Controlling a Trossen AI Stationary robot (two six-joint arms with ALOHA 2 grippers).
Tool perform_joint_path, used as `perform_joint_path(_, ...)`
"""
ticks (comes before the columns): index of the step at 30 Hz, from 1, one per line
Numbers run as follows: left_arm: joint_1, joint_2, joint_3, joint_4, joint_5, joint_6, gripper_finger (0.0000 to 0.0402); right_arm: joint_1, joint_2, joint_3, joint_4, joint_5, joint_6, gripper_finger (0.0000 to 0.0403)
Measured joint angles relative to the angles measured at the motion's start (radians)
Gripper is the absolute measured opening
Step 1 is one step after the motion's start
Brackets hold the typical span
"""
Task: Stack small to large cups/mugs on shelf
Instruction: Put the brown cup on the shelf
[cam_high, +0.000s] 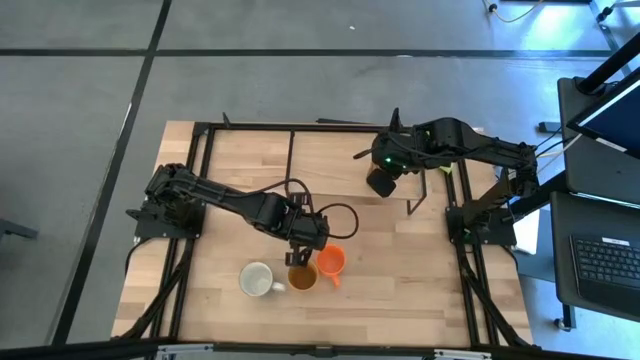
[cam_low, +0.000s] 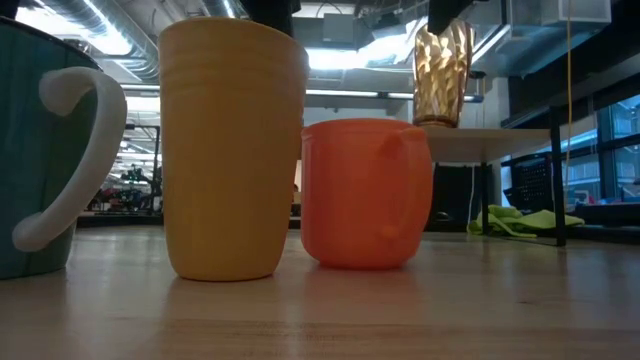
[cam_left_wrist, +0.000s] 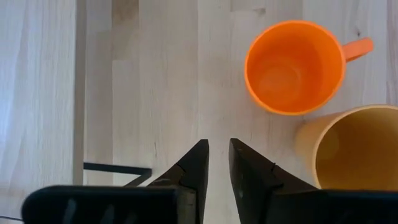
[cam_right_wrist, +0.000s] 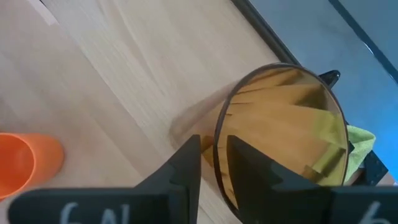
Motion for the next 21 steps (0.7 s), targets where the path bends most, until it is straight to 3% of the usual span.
perform_joint_path(21,0.000,0.000,0.000,0.000,0.000,0.000,0.0057,0.025,0.000,0.000,0.000,-0.079,0.052,0.0112)
